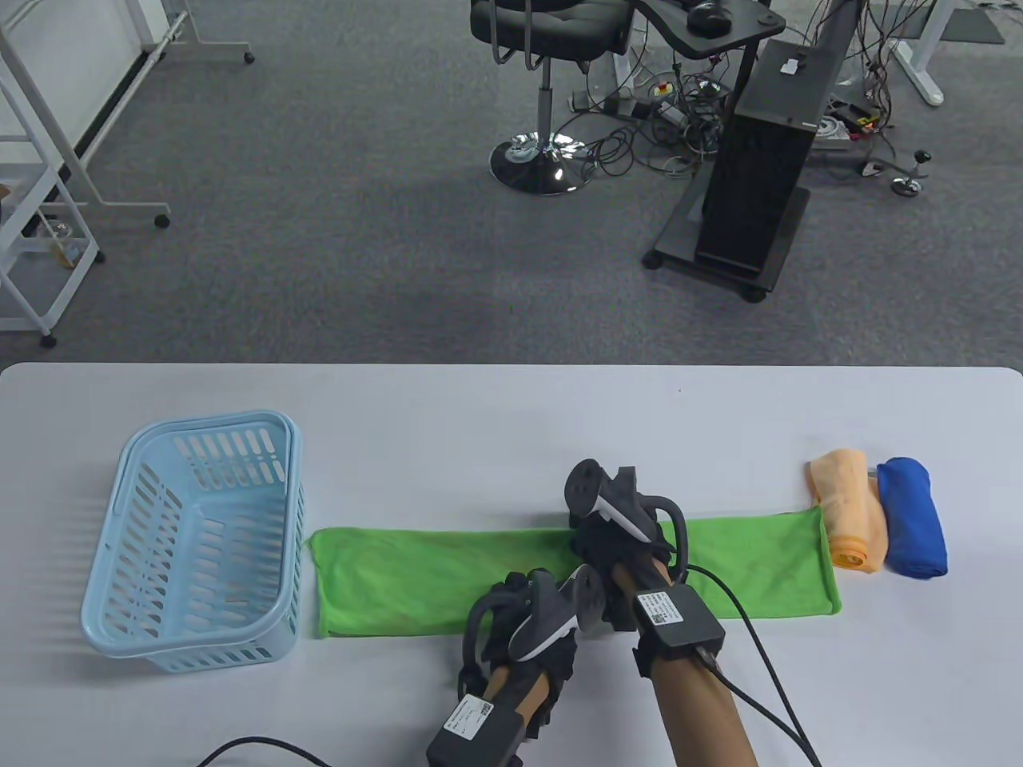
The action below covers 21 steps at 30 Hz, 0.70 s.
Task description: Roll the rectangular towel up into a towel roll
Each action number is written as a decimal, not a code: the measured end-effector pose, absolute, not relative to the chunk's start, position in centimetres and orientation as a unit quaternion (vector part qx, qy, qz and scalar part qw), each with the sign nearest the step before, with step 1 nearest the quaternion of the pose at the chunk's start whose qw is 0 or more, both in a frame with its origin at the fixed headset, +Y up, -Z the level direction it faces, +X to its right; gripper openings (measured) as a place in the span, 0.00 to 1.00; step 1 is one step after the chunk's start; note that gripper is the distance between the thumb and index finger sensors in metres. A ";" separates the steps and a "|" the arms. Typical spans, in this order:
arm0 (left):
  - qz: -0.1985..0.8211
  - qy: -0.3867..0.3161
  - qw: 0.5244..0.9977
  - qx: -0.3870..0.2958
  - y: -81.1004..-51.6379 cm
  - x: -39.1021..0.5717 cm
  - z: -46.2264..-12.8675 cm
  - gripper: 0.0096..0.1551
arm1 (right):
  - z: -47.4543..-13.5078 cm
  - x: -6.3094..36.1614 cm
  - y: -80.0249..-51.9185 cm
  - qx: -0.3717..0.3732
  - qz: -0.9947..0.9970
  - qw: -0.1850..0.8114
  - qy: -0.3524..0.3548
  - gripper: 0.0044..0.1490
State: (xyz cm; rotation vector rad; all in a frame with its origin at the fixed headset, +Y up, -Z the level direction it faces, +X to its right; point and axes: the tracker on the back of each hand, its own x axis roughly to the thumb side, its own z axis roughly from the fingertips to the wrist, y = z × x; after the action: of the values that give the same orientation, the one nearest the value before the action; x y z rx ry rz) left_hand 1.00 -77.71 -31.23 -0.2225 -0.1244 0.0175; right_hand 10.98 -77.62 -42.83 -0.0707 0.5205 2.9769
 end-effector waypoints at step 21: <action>0.231 -0.066 0.970 0.036 -59.4 -11.1 -30.9 0.36 | -34.7 16.5 -59.9 -0.002 0.822 0.565 0.074 0.40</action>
State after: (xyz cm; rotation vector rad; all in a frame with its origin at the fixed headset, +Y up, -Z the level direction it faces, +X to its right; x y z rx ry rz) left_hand -11.08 -59.40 -30.87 0.0726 -0.1341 0.4674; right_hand 16.54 -59.95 -34.67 -0.0055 0.1730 1.9335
